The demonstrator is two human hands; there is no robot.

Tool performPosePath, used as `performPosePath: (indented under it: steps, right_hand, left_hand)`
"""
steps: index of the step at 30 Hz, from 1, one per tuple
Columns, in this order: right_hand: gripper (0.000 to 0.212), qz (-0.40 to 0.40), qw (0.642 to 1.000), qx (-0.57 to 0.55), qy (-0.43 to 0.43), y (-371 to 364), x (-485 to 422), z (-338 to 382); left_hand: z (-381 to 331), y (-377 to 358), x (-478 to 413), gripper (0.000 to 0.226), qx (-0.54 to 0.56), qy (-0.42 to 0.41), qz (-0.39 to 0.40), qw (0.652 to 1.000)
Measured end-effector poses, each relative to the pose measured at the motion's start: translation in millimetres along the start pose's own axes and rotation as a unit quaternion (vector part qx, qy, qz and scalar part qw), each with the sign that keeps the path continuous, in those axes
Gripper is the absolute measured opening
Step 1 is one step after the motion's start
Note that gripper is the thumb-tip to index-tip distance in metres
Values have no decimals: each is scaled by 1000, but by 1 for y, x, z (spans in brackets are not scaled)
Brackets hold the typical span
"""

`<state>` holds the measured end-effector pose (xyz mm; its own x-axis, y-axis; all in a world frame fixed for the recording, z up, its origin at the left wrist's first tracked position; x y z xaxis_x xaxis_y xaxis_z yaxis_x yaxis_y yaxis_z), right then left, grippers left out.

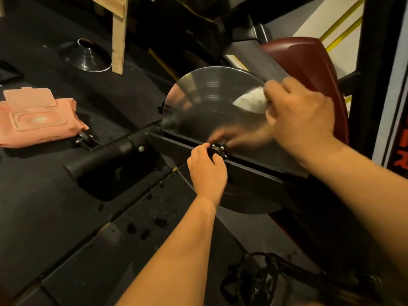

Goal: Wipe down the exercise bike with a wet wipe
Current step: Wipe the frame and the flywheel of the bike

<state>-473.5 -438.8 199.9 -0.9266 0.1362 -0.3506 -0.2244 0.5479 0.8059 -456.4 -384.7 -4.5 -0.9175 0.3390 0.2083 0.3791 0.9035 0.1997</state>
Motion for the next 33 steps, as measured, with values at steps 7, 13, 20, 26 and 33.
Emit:
performPosePath:
  steps: [7, 13, 20, 26, 33]
  right_hand:
    - [29, 394, 917, 55, -26, -47, 67, 22]
    - [18, 22, 984, 80, 157, -41, -34, 22]
    - [37, 222, 884, 162, 379, -87, 52, 30]
    - [35, 62, 934, 143, 321, -69, -61, 26]
    - [58, 262, 839, 222, 422, -103, -1, 46]
  left_hand:
    - [16, 0, -3, 65, 3, 18, 89, 996]
    - [2, -3, 6, 86, -50, -55, 81, 994]
    - [1, -4, 8, 97, 123, 44, 94, 987]
    - [-8, -4, -1, 103, 71, 16, 128, 989]
    - [-5, -5, -9, 103, 49, 19, 230, 972]
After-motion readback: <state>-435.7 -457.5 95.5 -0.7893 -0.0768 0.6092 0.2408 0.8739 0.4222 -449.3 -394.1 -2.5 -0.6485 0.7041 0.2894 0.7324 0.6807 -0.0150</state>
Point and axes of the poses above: each hand's wrist, its own x-axis away from the middle knuckle, its own y-axis out of the back of the hand, z = x × y, the point moved 3 cm from there along -x, towards the middle knuckle, and after that the axes turned 10 degrees about -x, right-handed, at the moved point
